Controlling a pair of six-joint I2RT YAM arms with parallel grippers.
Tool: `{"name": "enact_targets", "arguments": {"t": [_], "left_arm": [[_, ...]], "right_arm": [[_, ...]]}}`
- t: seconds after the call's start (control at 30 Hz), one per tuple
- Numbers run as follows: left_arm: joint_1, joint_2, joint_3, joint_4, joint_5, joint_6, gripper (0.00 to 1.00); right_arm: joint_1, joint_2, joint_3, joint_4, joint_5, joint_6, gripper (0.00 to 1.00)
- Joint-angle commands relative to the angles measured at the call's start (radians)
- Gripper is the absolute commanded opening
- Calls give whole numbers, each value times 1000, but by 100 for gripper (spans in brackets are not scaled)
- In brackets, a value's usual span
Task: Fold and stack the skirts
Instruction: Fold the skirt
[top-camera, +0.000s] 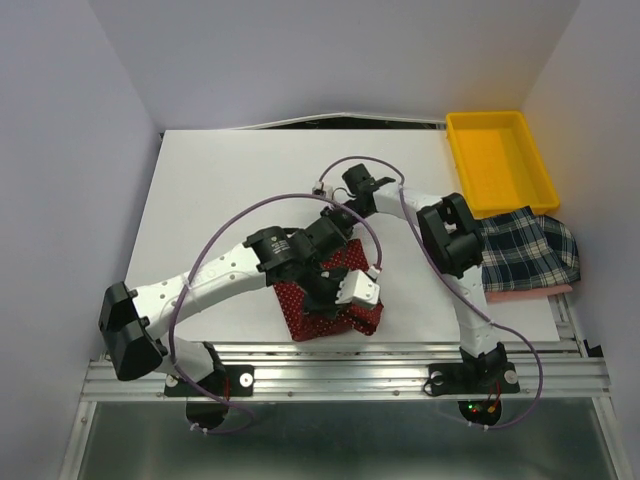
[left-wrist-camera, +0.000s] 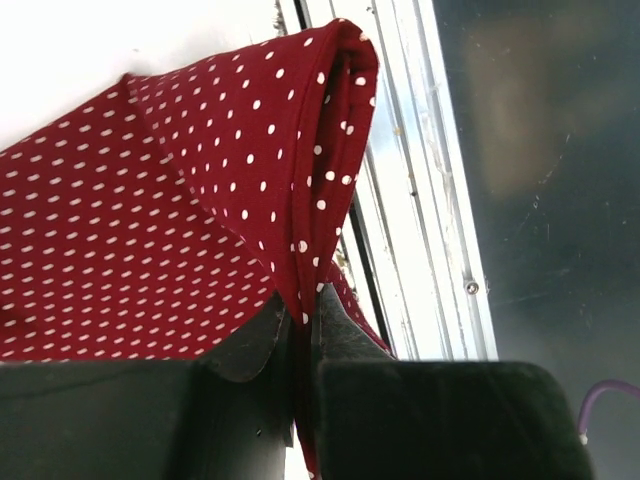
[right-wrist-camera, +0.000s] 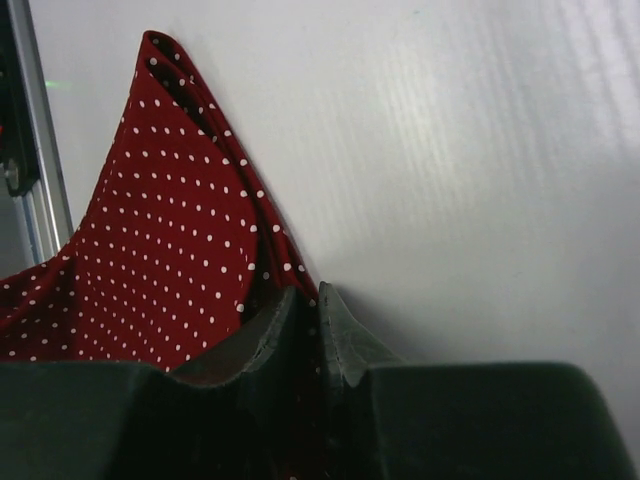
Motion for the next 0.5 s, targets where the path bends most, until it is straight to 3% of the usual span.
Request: {"name": "enact_targets", "arguments": {"t": [0.0, 0.47], "left_arm": [[69, 34, 89, -43, 57, 24, 0], [314, 227, 145, 12, 7, 68, 0]], "right_arm": [[36, -19, -87, -45, 33, -76, 19], [36, -44, -147, -45, 24, -107, 18]]}}
